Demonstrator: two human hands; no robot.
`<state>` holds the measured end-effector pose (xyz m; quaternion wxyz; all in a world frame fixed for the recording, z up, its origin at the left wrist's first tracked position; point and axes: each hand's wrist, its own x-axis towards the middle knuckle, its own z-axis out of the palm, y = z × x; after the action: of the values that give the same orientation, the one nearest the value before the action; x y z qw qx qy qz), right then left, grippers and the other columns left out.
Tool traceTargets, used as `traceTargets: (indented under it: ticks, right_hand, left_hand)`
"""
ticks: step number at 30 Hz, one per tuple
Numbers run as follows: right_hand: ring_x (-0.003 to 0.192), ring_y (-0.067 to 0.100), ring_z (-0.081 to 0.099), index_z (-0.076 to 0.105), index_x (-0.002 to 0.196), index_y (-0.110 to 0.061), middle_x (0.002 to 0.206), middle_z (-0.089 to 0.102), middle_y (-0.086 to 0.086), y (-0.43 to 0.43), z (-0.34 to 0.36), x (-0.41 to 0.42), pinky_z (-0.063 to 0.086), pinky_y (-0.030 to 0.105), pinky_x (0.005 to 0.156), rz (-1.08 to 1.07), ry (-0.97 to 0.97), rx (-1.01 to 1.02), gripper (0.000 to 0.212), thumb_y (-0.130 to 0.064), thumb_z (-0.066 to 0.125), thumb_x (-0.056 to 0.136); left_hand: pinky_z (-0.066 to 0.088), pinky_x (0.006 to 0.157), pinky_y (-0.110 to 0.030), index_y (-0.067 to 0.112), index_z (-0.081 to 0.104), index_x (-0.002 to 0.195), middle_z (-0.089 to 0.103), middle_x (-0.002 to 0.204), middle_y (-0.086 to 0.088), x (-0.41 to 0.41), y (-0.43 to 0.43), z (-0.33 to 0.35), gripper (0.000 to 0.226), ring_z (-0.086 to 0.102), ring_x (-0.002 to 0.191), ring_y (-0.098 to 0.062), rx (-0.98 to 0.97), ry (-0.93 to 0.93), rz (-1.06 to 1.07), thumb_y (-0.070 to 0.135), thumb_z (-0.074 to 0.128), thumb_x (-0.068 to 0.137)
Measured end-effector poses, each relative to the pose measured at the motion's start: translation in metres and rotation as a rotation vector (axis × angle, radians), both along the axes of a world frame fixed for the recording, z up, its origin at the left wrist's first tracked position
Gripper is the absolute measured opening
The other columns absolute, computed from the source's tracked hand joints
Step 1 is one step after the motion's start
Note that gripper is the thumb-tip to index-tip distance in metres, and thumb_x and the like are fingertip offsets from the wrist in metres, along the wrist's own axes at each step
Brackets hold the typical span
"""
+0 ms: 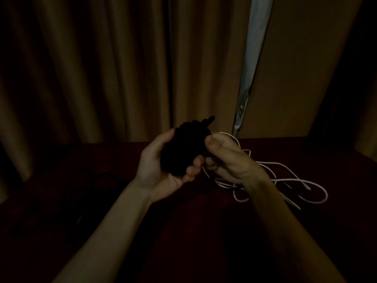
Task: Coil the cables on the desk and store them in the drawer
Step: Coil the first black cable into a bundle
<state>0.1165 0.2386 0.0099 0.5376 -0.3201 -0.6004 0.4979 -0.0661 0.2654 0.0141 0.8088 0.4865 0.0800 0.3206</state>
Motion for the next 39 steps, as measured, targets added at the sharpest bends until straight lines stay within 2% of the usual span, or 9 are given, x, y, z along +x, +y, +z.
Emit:
traceTargets:
  ticks: [2, 7, 11, 15, 19, 24, 30, 35, 39]
  right_hand:
    - [0.056, 0.019, 0.051, 0.07, 0.072, -0.024, 0.068, 0.06, -0.001, 0.0, 0.0, -0.002, 0.038, 0.034, 0.056, -0.045, -0.069, 0.101, 0.047, -0.07, 0.079, 0.069]
    - [0.07, 0.022, 0.054, 0.059, 0.085, 0.011, 0.075, 0.054, 0.014, 0.007, 0.003, -0.005, 0.045, 0.035, 0.067, -0.306, -0.043, 0.186, 0.063, -0.049, 0.079, 0.079]
    - [0.059, 0.015, 0.043, 0.05, 0.071, -0.007, 0.06, 0.043, 0.001, 0.007, 0.007, -0.015, 0.036, 0.032, 0.059, -0.532, -0.043, 0.153, 0.054, -0.05, 0.082, 0.071]
    - [0.068, 0.021, 0.066, 0.056, 0.074, -0.008, 0.067, 0.063, 0.009, 0.004, 0.011, -0.024, 0.05, 0.04, 0.063, -0.604, -0.054, 0.133, 0.05, -0.046, 0.087, 0.07]
    - [0.057, 0.014, 0.051, 0.053, 0.071, -0.009, 0.057, 0.049, -0.002, 0.0, 0.016, -0.021, 0.04, 0.031, 0.056, -0.569, -0.229, 0.208, 0.045, -0.045, 0.075, 0.087]
    - [0.077, 0.031, 0.051, 0.069, 0.09, -0.009, 0.085, 0.053, 0.036, -0.001, 0.018, -0.002, 0.039, 0.039, 0.077, -0.344, -0.224, 0.17, 0.038, -0.046, 0.067, 0.092]
    - [0.07, 0.009, 0.064, 0.059, 0.126, 0.007, 0.077, 0.065, 0.003, -0.008, 0.014, 0.006, 0.049, 0.02, 0.069, -0.086, -0.104, 0.062, 0.048, -0.03, 0.061, 0.096]
    - [0.077, 0.023, 0.061, 0.062, 0.104, 0.017, 0.079, 0.061, 0.027, -0.007, 0.018, 0.008, 0.046, 0.036, 0.075, -0.226, -0.187, 0.116, 0.057, -0.037, 0.075, 0.09]
    - [0.063, 0.003, 0.062, 0.067, 0.09, 0.002, 0.06, 0.062, -0.009, -0.005, 0.018, 0.003, 0.047, 0.016, 0.06, -0.342, -0.221, 0.114, 0.026, -0.021, 0.079, 0.087]
  left_hand:
    - [0.039, 0.052, -0.026, 0.008, 0.075, 0.105, 0.06, 0.081, -0.017, -0.001, -0.001, 0.004, 0.062, 0.052, 0.059, -0.021, 0.029, 0.105, 0.003, 0.057, 0.04, 0.093]
    - [0.056, 0.063, -0.033, 0.019, 0.066, 0.12, 0.073, 0.106, -0.012, 0.012, 0.0, 0.005, 0.041, 0.07, 0.076, -0.024, 0.207, 0.312, 0.446, 0.043, 0.035, 0.107]
    - [0.054, 0.089, -0.02, 0.027, 0.048, 0.139, 0.058, 0.132, 0.016, 0.009, 0.004, -0.009, 0.05, 0.06, 0.118, 0.001, 0.778, 0.35, 0.751, 0.023, 0.07, 0.094]
    - [0.046, 0.09, -0.007, 0.039, 0.04, 0.138, 0.057, 0.123, 0.024, 0.018, 0.002, -0.019, 0.068, 0.058, 0.115, 0.01, 1.043, 0.392, 0.933, 0.023, 0.08, 0.085]
    - [0.048, 0.082, -0.008, 0.038, 0.051, 0.129, 0.067, 0.107, 0.03, 0.013, 0.006, -0.017, 0.036, 0.064, 0.101, 0.01, 1.015, 0.346, 0.944, 0.028, 0.065, 0.097]
    - [0.053, 0.069, -0.027, 0.009, 0.069, 0.118, 0.076, 0.095, -0.001, 0.005, 0.013, -0.006, 0.038, 0.07, 0.082, -0.015, 0.407, 0.175, 0.67, 0.04, 0.06, 0.097]
    - [0.049, 0.057, -0.024, 0.006, 0.06, 0.133, 0.067, 0.091, -0.023, 0.003, 0.003, -0.006, 0.06, 0.06, 0.067, -0.023, 0.083, 0.037, 0.123, 0.046, 0.052, 0.09]
    - [0.055, 0.059, -0.028, 0.012, 0.067, 0.12, 0.075, 0.101, -0.015, 0.015, 0.006, -0.009, 0.038, 0.07, 0.075, -0.025, 0.253, 0.227, 0.404, 0.038, 0.046, 0.1]
    - [0.053, 0.084, -0.019, 0.021, 0.057, 0.131, 0.067, 0.121, 0.007, 0.009, 0.009, -0.015, 0.043, 0.066, 0.111, -0.006, 0.774, 0.282, 0.741, 0.033, 0.065, 0.09]
